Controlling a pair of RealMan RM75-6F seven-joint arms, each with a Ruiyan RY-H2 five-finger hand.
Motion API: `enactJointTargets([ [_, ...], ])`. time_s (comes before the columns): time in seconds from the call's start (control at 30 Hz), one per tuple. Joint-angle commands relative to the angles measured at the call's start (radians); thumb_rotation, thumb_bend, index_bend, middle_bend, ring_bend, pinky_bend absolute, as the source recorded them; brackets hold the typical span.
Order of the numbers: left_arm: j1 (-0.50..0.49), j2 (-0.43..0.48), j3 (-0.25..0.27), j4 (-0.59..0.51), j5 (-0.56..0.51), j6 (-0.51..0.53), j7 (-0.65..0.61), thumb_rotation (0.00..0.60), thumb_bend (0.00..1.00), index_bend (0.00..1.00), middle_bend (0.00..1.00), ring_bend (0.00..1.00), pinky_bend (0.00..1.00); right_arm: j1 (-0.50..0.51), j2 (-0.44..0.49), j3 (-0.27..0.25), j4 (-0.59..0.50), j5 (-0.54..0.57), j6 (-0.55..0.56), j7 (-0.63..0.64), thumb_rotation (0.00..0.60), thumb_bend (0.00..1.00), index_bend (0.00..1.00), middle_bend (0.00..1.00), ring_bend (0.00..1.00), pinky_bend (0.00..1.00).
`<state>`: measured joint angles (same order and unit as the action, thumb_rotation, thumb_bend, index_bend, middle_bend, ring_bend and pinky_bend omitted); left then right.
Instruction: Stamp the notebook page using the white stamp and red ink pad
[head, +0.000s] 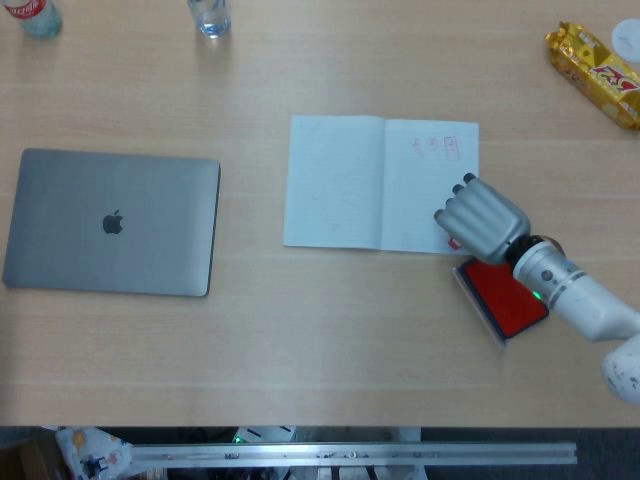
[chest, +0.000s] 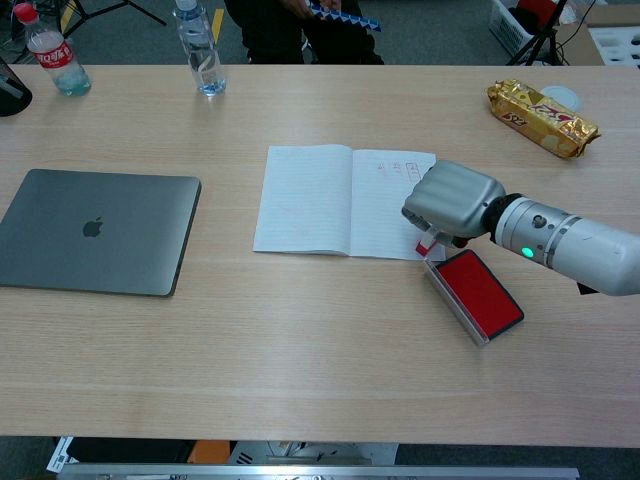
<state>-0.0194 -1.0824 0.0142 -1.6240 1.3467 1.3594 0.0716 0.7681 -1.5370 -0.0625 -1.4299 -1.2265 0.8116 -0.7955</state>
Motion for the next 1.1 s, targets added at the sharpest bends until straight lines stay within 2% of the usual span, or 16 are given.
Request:
enactJointTargets([
  [0.03,0.0,0.0,0.0,0.0,0.0,0.0,0.0,0.6,0.21,0.24,0.07,0.13,0.02,-0.001,0.003,-0.002,-0.005,-0.005,0.006,-0.002,0.6,0.44,0.77,0.61,0.47,0.42],
  [0.27,0.0,0.001,0.001,-0.002,0.002,-0.001,0.001,0.6,0.21,0.24,0.07,0.13,0.02,-0.006,0.014,0.0,-0.012,-0.004,0.017,0.005,0.6,0.44,0.77,0.61,0.47,0.42],
  [0.67,-0.004,0.005,0.001,-0.018,0.011,0.001,0.009,0.6,0.21,0.24,0.06,0.13,0.02,-0.008,0.089,0.034,-0.086,0.012,0.051,0.031,0.6,0.44,0.77,0.61,0.47,0.42],
  [1.1,-0.001,0.012,0.002,-0.028,0.003,0.003,0.016,0.6,0.21,0.24,0.06,0.13,0.02,0.019,0.021,0.045,-0.028,0.047,0.023,0.009,0.6,0.44,0.77,0.61,0.47,0.42],
])
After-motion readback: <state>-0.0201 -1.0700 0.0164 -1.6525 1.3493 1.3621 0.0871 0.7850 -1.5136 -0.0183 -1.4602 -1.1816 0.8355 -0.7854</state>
